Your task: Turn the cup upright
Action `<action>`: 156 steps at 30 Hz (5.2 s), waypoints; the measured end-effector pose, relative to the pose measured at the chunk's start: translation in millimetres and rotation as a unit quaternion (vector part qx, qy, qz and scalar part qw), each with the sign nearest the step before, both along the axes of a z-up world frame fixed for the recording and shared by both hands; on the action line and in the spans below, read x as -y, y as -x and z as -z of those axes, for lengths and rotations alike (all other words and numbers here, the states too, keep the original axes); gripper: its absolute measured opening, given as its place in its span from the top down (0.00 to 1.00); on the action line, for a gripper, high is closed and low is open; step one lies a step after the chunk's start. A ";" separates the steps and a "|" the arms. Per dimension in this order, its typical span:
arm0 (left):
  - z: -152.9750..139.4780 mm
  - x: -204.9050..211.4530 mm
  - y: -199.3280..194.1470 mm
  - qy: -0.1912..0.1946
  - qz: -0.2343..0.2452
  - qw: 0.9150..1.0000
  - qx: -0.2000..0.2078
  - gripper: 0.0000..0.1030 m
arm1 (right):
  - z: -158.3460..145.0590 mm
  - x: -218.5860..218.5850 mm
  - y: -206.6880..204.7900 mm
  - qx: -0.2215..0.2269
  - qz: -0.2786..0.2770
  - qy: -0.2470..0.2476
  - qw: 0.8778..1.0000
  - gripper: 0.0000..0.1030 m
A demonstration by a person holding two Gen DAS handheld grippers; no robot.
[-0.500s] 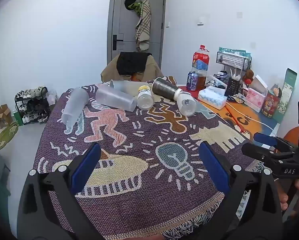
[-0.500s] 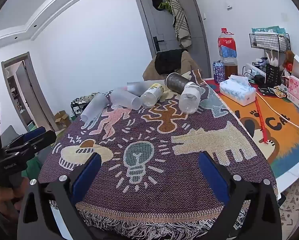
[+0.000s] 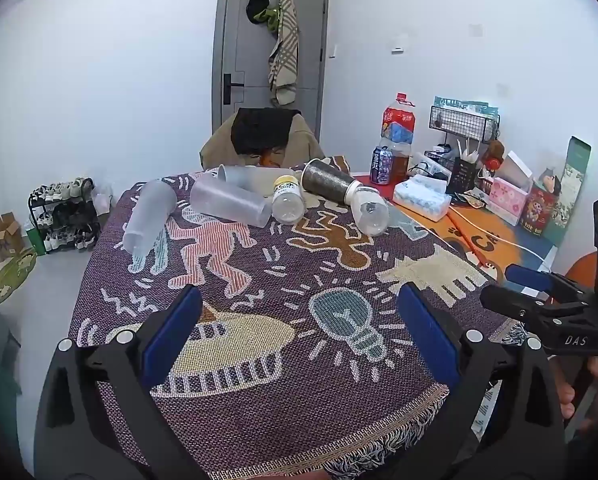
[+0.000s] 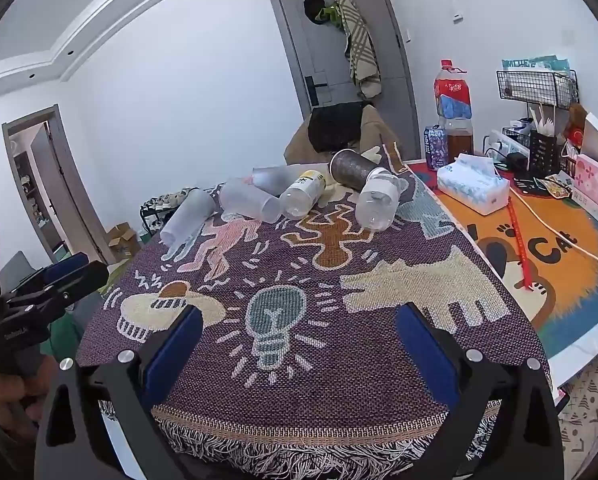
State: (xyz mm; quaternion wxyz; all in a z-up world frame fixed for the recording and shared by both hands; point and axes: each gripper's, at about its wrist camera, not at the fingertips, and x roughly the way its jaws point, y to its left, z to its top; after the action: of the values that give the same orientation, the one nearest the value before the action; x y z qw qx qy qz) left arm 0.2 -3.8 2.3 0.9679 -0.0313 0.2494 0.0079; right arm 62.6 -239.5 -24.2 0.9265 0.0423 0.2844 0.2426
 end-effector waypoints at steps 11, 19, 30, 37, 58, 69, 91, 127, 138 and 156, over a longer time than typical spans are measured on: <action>-4.7 -3.0 5.0 0.000 0.002 1.000 0.011 0.05 | -2.0 -0.9 3.3 0.005 0.000 -0.001 1.000 0.07; -5.6 -3.3 4.9 0.001 0.003 1.000 0.011 0.05 | -2.2 -1.7 3.1 0.005 -0.001 0.001 1.000 0.07; -5.2 -3.6 5.6 0.001 0.003 1.000 0.012 0.05 | -1.9 -3.4 3.2 0.008 -0.002 0.001 1.000 0.07; -5.2 -3.6 5.8 0.001 0.003 1.000 0.012 0.05 | -1.7 -3.5 2.6 0.008 -0.001 0.001 1.000 0.07; -5.3 -3.4 6.1 0.001 0.003 1.000 0.012 0.05 | -1.2 -4.3 3.0 0.009 -0.001 0.001 1.000 0.07; -5.0 -4.6 5.4 0.000 0.003 1.000 0.011 0.05 | -2.8 -2.8 1.7 0.009 -0.003 -0.005 1.000 0.07; -3.8 -63.3 -53.2 -0.009 -0.047 0.999 -0.006 0.05 | 17.8 -25.5 -68.4 -0.028 -0.019 -0.028 0.999 0.07; 34.0 -202.5 -217.5 -0.063 -0.133 0.976 -0.159 0.16 | 33.2 -78.1 -191.4 -0.082 -0.037 -0.057 0.994 0.07; 79.6 -245.9 -274.9 -0.040 -0.138 0.964 -0.224 0.17 | 58.4 -97.6 -216.4 -0.119 -0.026 -0.042 0.992 0.07; 76.1 -243.1 -265.6 -0.003 -0.135 0.962 -0.235 0.42 | 55.9 -81.6 -209.6 -0.121 0.002 -0.054 0.991 0.07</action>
State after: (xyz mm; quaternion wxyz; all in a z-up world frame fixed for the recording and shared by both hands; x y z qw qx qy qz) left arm 265.8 239.4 -73.8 0.8718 -0.0593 0.4635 0.1467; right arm 272.3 -157.9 -80.1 0.8821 0.1220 0.3808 0.2490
